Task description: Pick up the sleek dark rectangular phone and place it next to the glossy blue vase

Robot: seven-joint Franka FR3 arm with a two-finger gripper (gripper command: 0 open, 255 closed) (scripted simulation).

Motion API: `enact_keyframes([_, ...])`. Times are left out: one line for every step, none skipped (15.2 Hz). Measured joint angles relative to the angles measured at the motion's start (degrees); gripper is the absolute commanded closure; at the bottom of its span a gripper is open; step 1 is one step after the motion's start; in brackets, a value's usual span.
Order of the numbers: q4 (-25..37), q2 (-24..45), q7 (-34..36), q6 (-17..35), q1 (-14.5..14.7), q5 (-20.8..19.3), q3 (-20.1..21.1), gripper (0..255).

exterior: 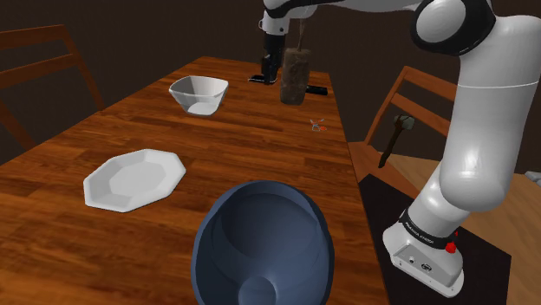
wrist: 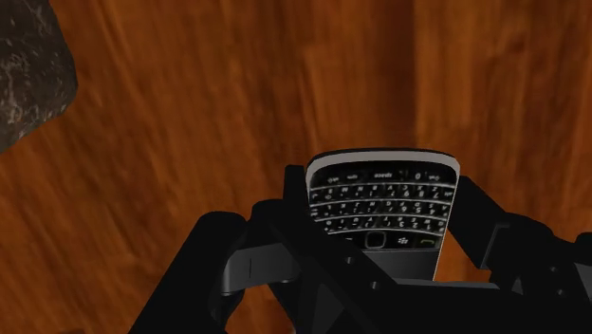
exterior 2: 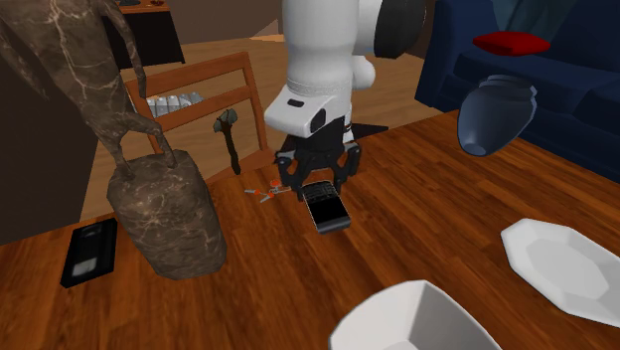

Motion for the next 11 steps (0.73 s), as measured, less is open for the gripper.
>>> enact_keyframes([1.1,0.2,0.1,-0.9,0.0,0.0,0.0,255])
enact_keyframes([2.1,0.4,0.1,-1.7,0.0,0.0,0.0,255])
enact_keyframes([2.9,0.4,0.0,-2.5,-0.1,0.0,0.0,255])
enact_keyframes([3.6,0.3,-0.1,-3.3,-0.2,0.0,-0.1,255])
enact_keyframes([4.6,0.4,-0.1,-4.1,-0.2,0.0,-0.1,255])
enact_keyframes([4.9,0.3,0.0,-4.7,-0.2,0.0,-0.1,255])
enact_keyframes([5.5,0.1,0.0,-5.4,-0.2,0.0,-0.1,255])
enact_keyframes([6.9,0.6,-0.1,-6.3,-0.3,0.0,-0.1,255])
enact_keyframes([8.0,0.8,-0.1,-7.2,-0.3,0.0,-0.1,255])
enact_keyframes([9.3,1.1,0.0,-8.2,-0.2,0.0,-0.1,255])
enact_keyframes([10.1,1.1,0.1,-9.0,-0.2,0.0,-0.1,255])
